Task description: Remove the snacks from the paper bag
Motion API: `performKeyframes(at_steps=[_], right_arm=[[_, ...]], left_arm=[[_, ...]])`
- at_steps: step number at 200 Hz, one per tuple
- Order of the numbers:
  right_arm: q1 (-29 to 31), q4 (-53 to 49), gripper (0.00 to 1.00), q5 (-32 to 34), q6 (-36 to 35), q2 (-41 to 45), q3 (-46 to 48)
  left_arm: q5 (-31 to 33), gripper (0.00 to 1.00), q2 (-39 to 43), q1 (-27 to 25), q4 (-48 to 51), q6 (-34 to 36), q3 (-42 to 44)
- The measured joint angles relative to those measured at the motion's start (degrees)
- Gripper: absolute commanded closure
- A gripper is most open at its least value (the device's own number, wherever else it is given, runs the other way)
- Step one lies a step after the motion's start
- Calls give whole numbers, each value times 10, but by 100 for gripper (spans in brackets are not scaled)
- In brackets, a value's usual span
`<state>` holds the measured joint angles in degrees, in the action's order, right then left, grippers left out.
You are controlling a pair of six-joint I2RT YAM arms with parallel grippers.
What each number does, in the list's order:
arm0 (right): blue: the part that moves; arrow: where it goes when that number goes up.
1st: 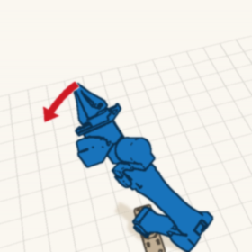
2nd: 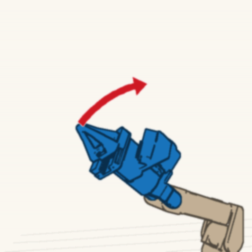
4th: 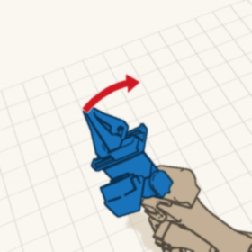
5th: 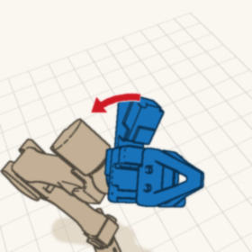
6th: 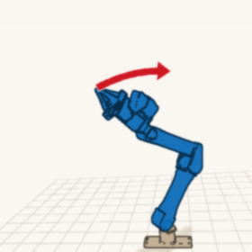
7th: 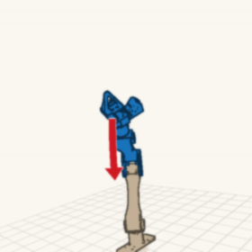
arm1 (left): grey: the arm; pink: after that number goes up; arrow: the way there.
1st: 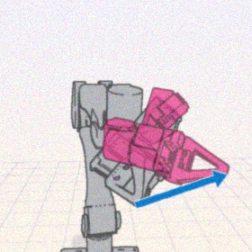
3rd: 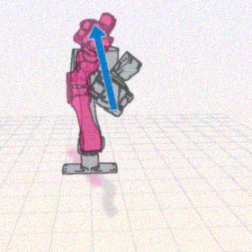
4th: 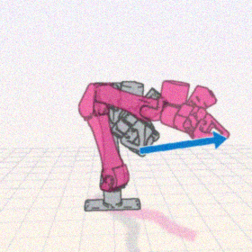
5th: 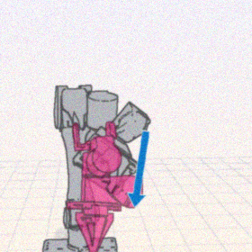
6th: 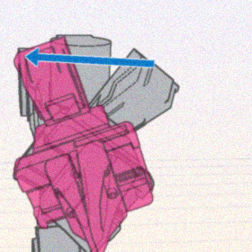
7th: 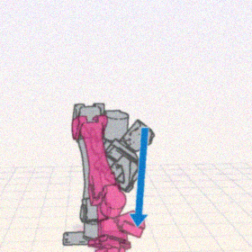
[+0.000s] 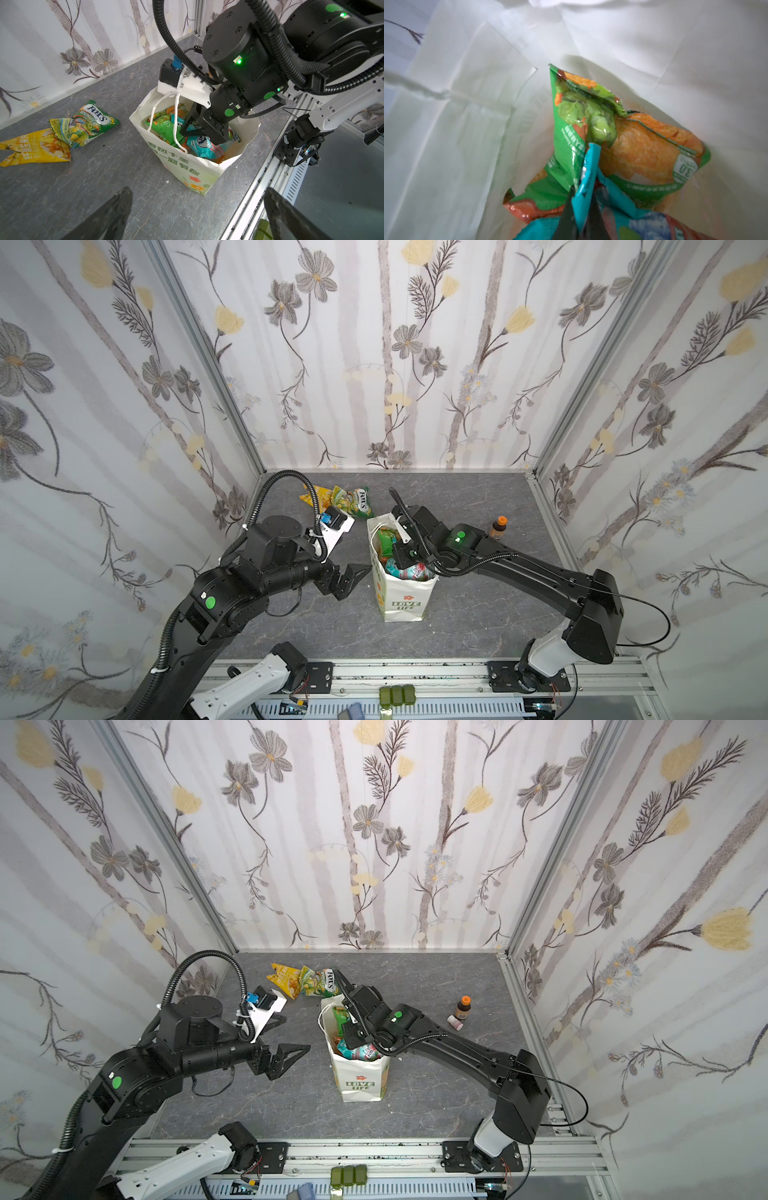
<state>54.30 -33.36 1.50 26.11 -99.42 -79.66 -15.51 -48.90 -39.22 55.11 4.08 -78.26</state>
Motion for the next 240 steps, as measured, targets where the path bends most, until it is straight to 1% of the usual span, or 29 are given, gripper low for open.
performKeyframes(at_steps=[180,193,206,240], right_arm=[[-10,-2,100,0,4,50,-12],[-10,0,100,0,4,54,-12],[-10,2,100,0,4,58,-9],[-12,13,100,0,8,71,3]], left_arm=[[-2,0,2,0,-13,-9,3],[-2,0,2,0,-20,-16,7],[-2,0,2,0,-33,-38,15],[-8,0,-7,0,-91,-120,36]])
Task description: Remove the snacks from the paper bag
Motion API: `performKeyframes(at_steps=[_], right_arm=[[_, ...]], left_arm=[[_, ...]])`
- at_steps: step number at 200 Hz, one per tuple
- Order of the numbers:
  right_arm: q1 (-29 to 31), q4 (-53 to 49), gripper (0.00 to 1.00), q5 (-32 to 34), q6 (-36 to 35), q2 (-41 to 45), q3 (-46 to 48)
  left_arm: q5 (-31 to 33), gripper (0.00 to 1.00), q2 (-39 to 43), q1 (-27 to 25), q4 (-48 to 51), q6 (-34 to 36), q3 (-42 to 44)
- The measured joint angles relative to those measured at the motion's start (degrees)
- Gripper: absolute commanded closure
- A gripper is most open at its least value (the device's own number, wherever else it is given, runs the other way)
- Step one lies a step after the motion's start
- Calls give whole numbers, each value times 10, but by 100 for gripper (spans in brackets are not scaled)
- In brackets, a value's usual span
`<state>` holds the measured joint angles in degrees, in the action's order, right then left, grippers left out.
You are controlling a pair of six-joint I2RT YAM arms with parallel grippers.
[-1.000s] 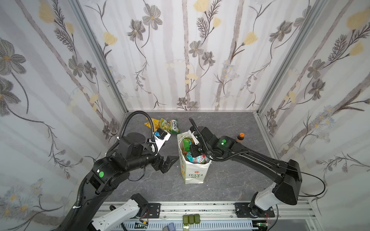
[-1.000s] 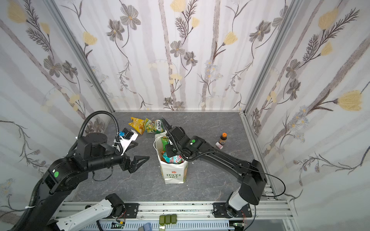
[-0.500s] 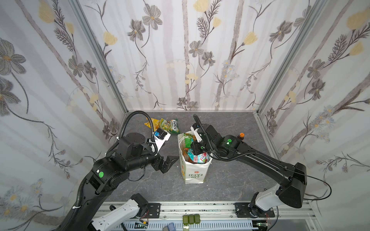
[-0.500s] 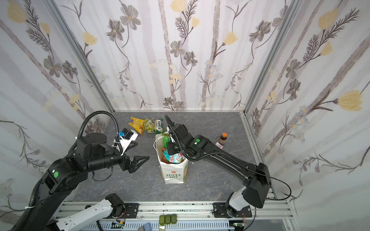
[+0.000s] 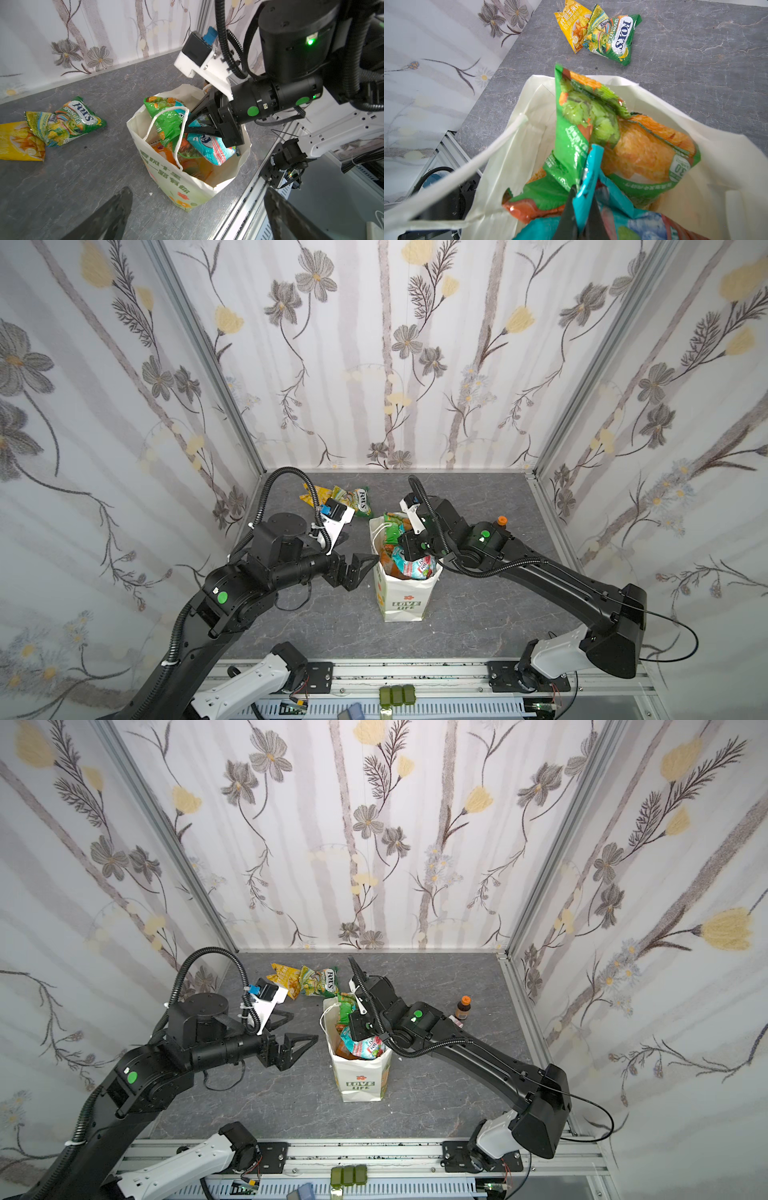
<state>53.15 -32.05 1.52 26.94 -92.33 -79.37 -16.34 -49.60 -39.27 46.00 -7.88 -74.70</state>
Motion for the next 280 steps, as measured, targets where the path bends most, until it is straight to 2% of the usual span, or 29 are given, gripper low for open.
performKeyframes(at_steps=[33,81,109,145,188,236,253,280], right_arm=[[-2,20,100,0,0,33,22],[-2,40,100,0,0,57,42],[-2,46,100,0,-1,72,48],[-2,53,100,0,-5,87,52],[-2,71,100,2,-11,107,52],[-2,90,100,4,-16,113,54],[-2,92,100,4,-19,114,54],[-2,95,100,5,-20,115,53]], left_arm=[[32,10,-20,-1,-26,-84,-20],[149,22,-166,0,23,-162,-196],[162,27,-234,5,58,-176,-244],[125,28,-291,21,69,-195,-269],[39,25,-324,28,60,-211,-271],[-43,34,-329,35,7,-236,-236],[-62,42,-329,37,-5,-241,-226],[-77,58,-330,41,-15,-247,-217]])
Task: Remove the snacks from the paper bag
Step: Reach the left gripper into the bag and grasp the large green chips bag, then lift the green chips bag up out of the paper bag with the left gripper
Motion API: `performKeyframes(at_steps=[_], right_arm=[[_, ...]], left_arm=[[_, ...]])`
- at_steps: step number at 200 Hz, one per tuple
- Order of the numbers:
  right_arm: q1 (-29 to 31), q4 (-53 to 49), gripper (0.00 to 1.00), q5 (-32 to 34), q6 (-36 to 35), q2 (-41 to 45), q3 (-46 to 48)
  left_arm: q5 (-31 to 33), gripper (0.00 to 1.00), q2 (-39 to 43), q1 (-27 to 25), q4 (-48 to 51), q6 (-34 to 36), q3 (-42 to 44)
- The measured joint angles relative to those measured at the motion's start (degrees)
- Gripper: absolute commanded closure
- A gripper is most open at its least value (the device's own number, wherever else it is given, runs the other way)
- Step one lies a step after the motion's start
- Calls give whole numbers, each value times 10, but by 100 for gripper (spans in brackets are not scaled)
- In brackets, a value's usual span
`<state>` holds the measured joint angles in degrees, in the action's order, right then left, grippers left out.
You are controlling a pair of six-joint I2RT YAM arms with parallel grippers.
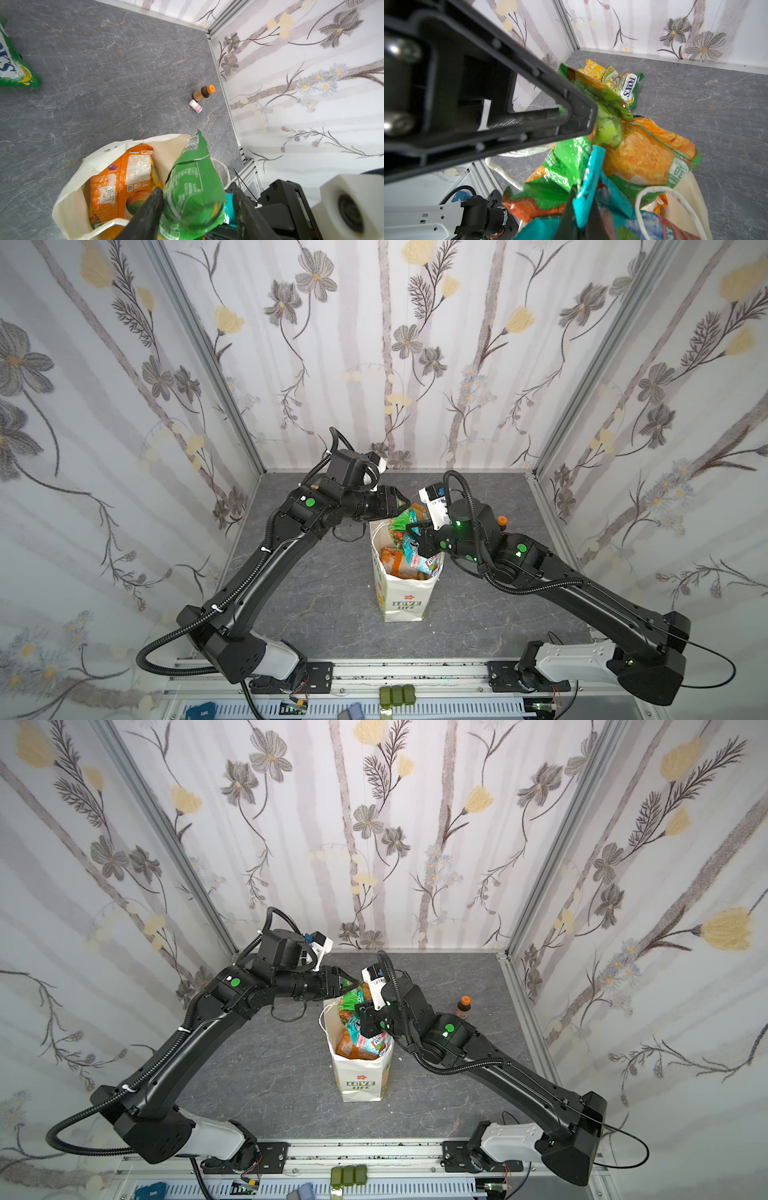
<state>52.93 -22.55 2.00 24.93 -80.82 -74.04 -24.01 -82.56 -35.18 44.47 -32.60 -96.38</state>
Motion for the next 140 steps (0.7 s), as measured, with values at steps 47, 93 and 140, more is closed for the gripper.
performKeyframes(at_steps=[47,93,140], right_arm=[[0,6,100,5,-1,7,0],[0,17,100,10,-1,8,0],[0,36,100,9,-4,19,0]], left_arm=[[-17,80,4,7,-22,-5,5],[-29,100,18,14,-50,-5,21],[-31,100,39,26,-56,14,23]])
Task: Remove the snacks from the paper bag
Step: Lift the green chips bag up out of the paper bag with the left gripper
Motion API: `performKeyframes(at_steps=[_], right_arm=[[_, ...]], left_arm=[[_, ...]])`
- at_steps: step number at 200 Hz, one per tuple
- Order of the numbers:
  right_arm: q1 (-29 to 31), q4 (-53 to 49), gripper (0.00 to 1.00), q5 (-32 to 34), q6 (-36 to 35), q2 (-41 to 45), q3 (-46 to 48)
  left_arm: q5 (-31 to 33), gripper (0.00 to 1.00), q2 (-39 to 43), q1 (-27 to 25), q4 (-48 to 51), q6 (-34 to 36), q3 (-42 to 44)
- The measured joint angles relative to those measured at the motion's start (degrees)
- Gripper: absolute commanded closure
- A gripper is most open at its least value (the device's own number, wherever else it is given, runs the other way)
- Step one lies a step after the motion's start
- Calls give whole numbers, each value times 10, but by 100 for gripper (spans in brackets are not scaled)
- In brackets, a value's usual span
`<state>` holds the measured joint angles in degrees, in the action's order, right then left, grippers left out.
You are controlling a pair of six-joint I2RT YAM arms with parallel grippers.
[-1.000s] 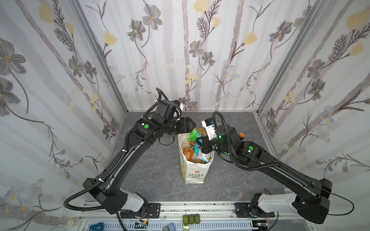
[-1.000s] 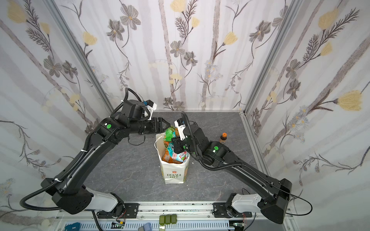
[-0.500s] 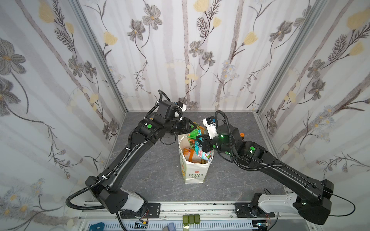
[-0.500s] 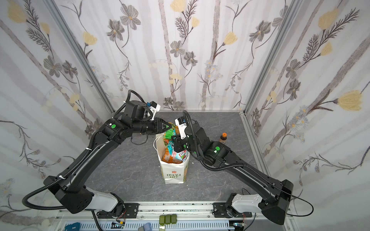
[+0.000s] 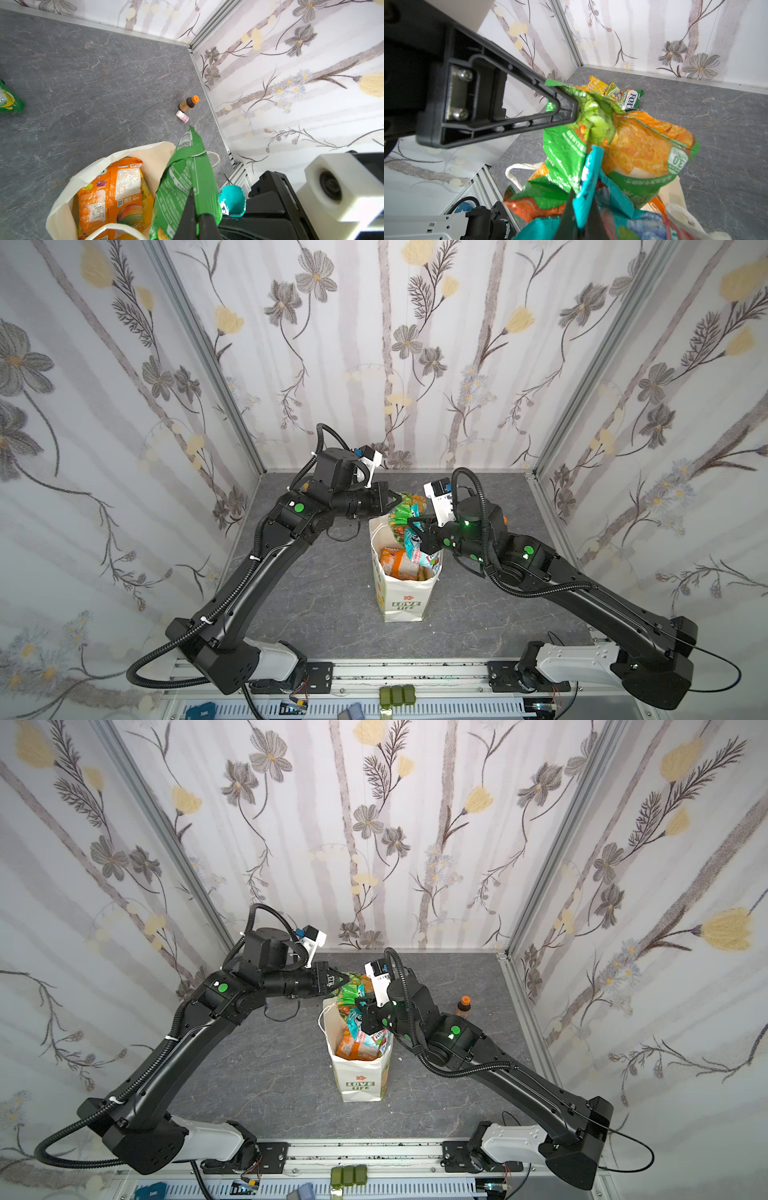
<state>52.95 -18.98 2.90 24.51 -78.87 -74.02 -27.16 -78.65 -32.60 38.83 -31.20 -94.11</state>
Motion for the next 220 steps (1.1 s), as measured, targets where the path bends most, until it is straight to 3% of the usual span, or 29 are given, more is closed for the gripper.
performKeyframes(at_steps=[46,77,220], right_arm=[[0,52,100,-2,10,29,21],[0,60,100,-11,21,46,33],[-1,64,100,-25,39,56,34]], left_arm=[[3,100,10,38,0,18,-7],[47,100,14,62,-12,23,-8],[45,100,36,124,-45,32,-52]])
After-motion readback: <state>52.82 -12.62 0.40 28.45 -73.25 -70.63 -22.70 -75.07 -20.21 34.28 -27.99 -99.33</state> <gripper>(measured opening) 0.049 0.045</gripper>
